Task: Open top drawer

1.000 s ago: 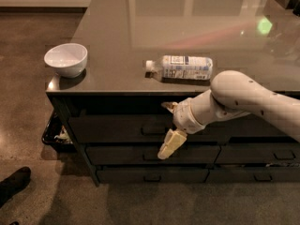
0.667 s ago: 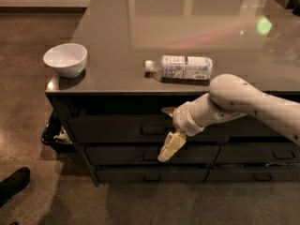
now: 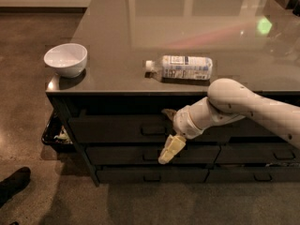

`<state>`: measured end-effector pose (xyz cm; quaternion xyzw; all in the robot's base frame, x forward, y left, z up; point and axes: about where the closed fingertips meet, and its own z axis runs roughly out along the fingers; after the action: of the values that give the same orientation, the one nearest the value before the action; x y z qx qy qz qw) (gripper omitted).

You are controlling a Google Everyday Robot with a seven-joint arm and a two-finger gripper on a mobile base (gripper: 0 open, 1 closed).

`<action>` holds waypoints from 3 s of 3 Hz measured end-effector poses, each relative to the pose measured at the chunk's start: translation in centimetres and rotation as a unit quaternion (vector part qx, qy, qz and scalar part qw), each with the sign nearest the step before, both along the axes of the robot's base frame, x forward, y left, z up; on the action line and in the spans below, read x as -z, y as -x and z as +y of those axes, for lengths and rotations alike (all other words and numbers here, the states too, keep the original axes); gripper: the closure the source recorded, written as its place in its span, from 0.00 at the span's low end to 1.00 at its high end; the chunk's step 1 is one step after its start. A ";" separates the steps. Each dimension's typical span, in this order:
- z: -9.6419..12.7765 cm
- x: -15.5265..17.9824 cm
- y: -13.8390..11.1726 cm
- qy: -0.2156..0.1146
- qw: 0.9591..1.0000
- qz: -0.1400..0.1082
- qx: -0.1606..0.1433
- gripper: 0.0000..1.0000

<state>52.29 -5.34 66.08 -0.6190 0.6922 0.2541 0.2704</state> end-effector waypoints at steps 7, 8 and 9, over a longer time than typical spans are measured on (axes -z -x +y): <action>3.2 -1.0 1.2 -0.053 0.995 0.067 -0.060 0.00; 2.4 -3.0 5.6 -0.055 0.993 0.091 -0.056 0.00; 0.9 -6.4 11.0 -0.059 0.991 0.111 -0.042 0.00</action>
Offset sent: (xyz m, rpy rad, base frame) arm -0.0793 0.0289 -0.0358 0.1100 0.5869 0.3162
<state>41.29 -4.48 72.51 -0.5987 0.6750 0.3729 0.2163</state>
